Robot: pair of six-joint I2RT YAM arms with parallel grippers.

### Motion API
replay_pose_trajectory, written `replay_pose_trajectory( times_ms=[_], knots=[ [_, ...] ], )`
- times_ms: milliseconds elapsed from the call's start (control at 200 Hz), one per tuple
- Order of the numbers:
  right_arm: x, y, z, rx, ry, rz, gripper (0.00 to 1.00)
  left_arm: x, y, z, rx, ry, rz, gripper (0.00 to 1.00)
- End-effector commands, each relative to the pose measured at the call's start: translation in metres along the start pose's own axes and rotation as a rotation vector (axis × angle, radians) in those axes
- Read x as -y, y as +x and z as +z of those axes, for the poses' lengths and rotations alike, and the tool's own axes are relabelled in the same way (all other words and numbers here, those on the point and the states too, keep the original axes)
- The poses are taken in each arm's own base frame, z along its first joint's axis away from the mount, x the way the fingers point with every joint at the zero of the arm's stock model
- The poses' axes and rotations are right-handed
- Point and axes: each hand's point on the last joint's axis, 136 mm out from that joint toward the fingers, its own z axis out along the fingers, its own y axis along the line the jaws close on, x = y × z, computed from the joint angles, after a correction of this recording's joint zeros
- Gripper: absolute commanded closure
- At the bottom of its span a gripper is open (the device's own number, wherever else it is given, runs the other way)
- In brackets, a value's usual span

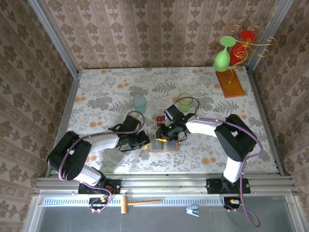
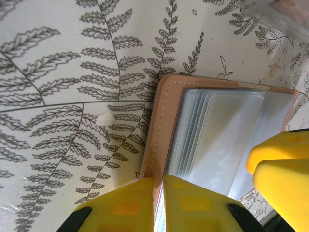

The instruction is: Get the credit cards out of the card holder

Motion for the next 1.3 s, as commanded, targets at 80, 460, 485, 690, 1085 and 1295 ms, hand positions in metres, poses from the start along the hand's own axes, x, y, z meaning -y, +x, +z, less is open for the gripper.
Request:
replay_pose_trajectory(
  times_ms=[80,460,485,690,1085,1295],
  knots=[
    [0.005,0.012,0.007,-0.049,0.011,0.019,0.78,-0.01,0.005,0.004,-0.012,-0.023,-0.015,0.87],
    [0.012,0.014,0.01,-0.066,0.047,0.018,0.76,-0.013,0.004,0.004,-0.017,-0.025,-0.02,0.87],
    [0.013,0.015,0.01,-0.065,0.054,0.018,0.76,-0.013,0.004,0.004,-0.016,-0.024,-0.019,0.87],
    [0.021,0.014,0.005,-0.055,0.108,0.007,0.75,-0.016,0.004,0.004,-0.022,-0.031,-0.019,0.87],
    [0.024,0.008,-0.001,-0.014,0.13,0.0,0.75,-0.017,0.001,0.002,-0.021,-0.03,-0.023,0.87],
    [0.025,0.004,-0.002,0.012,0.111,0.016,0.76,-0.016,0.0,0.002,-0.021,-0.028,-0.021,0.87]
  ],
)
